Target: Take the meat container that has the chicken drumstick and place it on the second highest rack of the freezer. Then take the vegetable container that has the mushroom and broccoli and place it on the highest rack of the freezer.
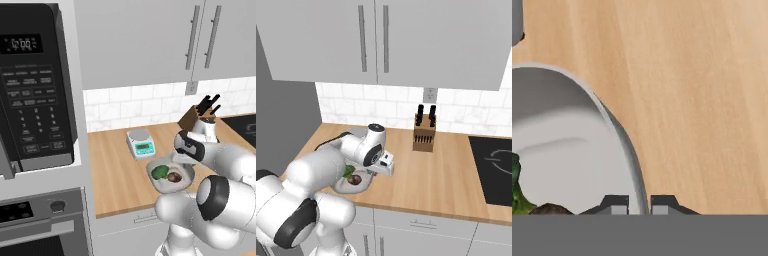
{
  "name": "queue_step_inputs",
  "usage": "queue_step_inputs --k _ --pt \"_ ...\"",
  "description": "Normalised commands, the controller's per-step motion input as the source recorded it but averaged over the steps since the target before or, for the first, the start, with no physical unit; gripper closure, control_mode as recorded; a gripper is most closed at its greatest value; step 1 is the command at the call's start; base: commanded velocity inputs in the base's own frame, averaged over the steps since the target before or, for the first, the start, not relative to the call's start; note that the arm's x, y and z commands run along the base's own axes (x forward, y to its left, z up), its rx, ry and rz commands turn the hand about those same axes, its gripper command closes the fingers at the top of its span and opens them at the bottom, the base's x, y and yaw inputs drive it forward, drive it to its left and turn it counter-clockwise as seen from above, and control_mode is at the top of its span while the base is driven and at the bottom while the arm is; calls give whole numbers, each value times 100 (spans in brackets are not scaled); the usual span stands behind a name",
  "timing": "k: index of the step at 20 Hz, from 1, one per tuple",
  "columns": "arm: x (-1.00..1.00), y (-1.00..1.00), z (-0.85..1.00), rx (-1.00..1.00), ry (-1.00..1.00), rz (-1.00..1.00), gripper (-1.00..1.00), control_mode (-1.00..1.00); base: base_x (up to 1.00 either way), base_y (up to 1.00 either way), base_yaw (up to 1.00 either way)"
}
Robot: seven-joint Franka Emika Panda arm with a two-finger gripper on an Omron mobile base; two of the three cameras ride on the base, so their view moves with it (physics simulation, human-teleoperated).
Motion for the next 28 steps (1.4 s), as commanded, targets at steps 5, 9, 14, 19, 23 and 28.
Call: queue_step_inputs --k 5,9,14,19,23,28 --pt "-8 8 84 3 -5 -36 100 -100 0 0 0" --pt "-24 8 76 13 -12 -34 100 -100 0 0 0" --pt "-49 54 55 7 -19 -44 100 -100 0 0 0" --pt "-46 49 43 8 -10 -48 100 -100 0 0 0" --pt "-40 3 43 15 0 -48 100 -100 0 0 0" --pt "-30 0 69 19 0 -46 100 -100 0 0 0"
